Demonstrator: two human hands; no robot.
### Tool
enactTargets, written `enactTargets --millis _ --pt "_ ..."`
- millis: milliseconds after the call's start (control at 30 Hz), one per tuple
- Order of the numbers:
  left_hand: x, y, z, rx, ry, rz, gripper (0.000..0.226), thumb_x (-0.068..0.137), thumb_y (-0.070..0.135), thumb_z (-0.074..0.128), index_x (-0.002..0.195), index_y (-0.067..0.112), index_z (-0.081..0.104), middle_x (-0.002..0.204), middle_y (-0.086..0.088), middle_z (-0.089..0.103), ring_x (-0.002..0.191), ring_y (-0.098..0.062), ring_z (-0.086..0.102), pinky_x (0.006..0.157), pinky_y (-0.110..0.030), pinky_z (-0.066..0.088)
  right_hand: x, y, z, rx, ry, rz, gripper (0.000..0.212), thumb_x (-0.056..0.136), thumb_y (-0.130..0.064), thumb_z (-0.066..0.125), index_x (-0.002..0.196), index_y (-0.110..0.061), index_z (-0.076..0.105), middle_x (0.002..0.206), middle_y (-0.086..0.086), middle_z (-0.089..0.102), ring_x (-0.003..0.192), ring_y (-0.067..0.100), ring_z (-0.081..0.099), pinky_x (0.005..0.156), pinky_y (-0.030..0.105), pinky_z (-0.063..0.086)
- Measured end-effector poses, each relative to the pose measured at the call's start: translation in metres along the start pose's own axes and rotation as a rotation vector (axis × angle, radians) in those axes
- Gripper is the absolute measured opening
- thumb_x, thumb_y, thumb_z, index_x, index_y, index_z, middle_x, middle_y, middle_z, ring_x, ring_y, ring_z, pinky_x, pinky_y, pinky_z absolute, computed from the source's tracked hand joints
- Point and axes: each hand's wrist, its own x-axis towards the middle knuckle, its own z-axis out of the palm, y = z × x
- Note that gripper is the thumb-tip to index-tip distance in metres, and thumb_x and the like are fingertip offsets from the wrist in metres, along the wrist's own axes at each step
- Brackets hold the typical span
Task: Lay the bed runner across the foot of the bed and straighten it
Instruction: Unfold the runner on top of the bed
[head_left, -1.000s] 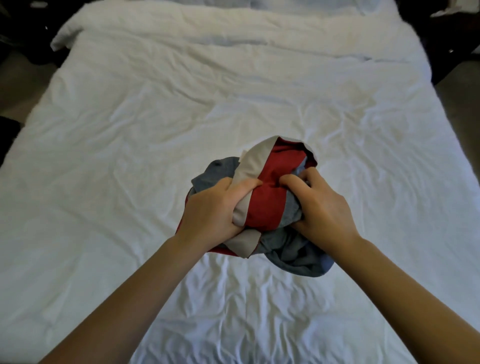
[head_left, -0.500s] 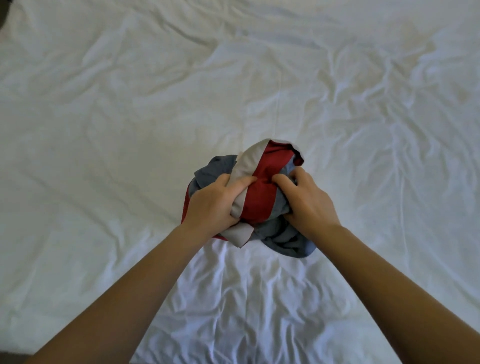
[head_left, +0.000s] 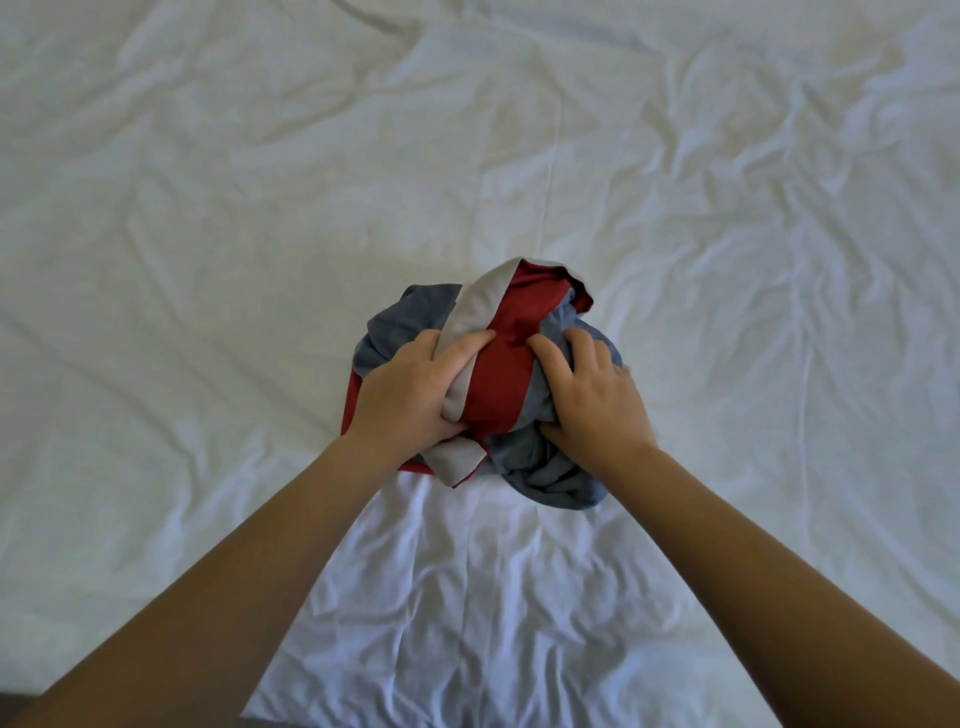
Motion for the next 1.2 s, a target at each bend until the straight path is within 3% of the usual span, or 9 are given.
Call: enactTargets --millis 233,367,467,567,700,767,967,1100,1200 --pt "-0.010 0.010 -0.016 -0.059 0.034 0.010 0.112 0.046 0.067 0.078 0.142 0.034 0.031 0.128 -0.005 0.042 0.114 -0.022 0.046 0.085 -0.038 0.051 -0.007 0.003 -0.035 0.060 -0.024 -0.053 0.084 0.071 -0.049 0.062 0.144 -0.024 0.027 0.132 0.005 0.044 0.113 0.026 0.050 0.089 0.037 0.046" --pt "-0.020 0.022 -0.025 -0.276 0.151 -0.123 0.095 0.061 0.074 0.063 0.138 0.024 0.038 0.131 -0.001 0.046 0.117 -0.017 0.046 0.087 -0.029 0.046 -0.013 0.009 -0.057 0.078 0.052 -0.090 0.068 0.078 -0.048 0.056 0.138 -0.022 0.038 0.126 0.004 0.051 0.104 0.025 0.055 0.080 0.033 0.045" --pt "-0.024 0.028 -0.031 -0.345 0.302 -0.221 0.075 0.077 0.059 0.062 0.135 0.015 0.044 0.125 -0.002 0.053 0.113 -0.015 0.050 0.081 -0.023 0.044 -0.008 0.006 -0.067 0.064 0.070 -0.106 0.054 0.086 -0.029 0.055 0.138 -0.022 0.040 0.131 0.003 0.049 0.108 0.025 0.054 0.073 0.033 0.046" --pt "-0.025 0.040 -0.032 -0.311 0.341 -0.343 0.068 0.081 0.048 0.065 0.136 0.014 0.043 0.125 -0.005 0.054 0.112 -0.018 0.053 0.079 -0.024 0.043 0.009 -0.001 -0.075 0.028 0.072 -0.147 0.067 0.080 -0.006 0.059 0.140 -0.025 0.036 0.136 0.002 0.045 0.118 0.026 0.048 0.074 0.037 0.049" --pt "-0.024 0.059 -0.020 -0.152 0.340 -0.396 0.056 0.086 0.046 0.061 0.130 0.014 0.048 0.117 -0.001 0.058 0.109 -0.015 0.052 0.089 -0.025 0.044 0.044 -0.018 -0.076 -0.040 0.019 -0.273 0.081 0.079 -0.008 0.068 0.144 -0.034 0.027 0.149 0.001 0.034 0.134 0.025 0.034 0.087 0.039 0.047" --pt "-0.024 0.065 -0.015 -0.170 0.384 -0.442 0.047 0.086 0.036 0.065 0.126 0.013 0.054 0.117 -0.002 0.059 0.109 -0.017 0.053 0.089 -0.028 0.047 0.057 -0.023 -0.070 -0.114 -0.067 -0.363 0.071 0.085 -0.017 0.065 0.143 -0.035 0.029 0.151 0.000 0.030 0.138 0.023 0.027 0.094 0.042 0.046" --pt "-0.024 0.093 -0.002 -0.231 0.617 -0.428 0.014 0.082 0.000 0.068 0.094 0.006 0.072 0.092 -0.007 0.069 0.088 -0.024 0.064 0.073 -0.033 0.056 0.063 -0.003 -0.063 -0.151 0.000 -0.559 0.015 0.091 -0.011 0.050 0.104 -0.015 0.055 0.110 0.003 0.057 0.106 0.021 0.050 0.069 0.031 0.045" --pt "-0.022 0.122 0.000 -0.245 0.675 -0.355 0.013 0.080 -0.004 0.068 0.087 0.006 0.073 0.080 -0.007 0.068 0.075 -0.022 0.064 0.062 -0.028 0.055 0.049 0.024 -0.074 -0.147 0.062 -0.638 0.008 0.085 -0.005 0.058 0.090 -0.011 0.056 0.090 0.006 0.057 0.088 0.023 0.053 0.056 0.033 0.040" --pt "-0.015 0.156 0.001 -0.301 0.688 -0.318 0.009 0.083 0.002 0.067 0.084 0.007 0.073 0.077 -0.006 0.067 0.070 -0.021 0.062 0.059 -0.030 0.053 0.031 0.050 -0.089 -0.081 0.158 -0.671 0.021 0.064 0.008 0.072 0.073 -0.004 0.057 0.070 0.013 0.056 0.064 0.028 0.054 0.043 0.027 0.035"
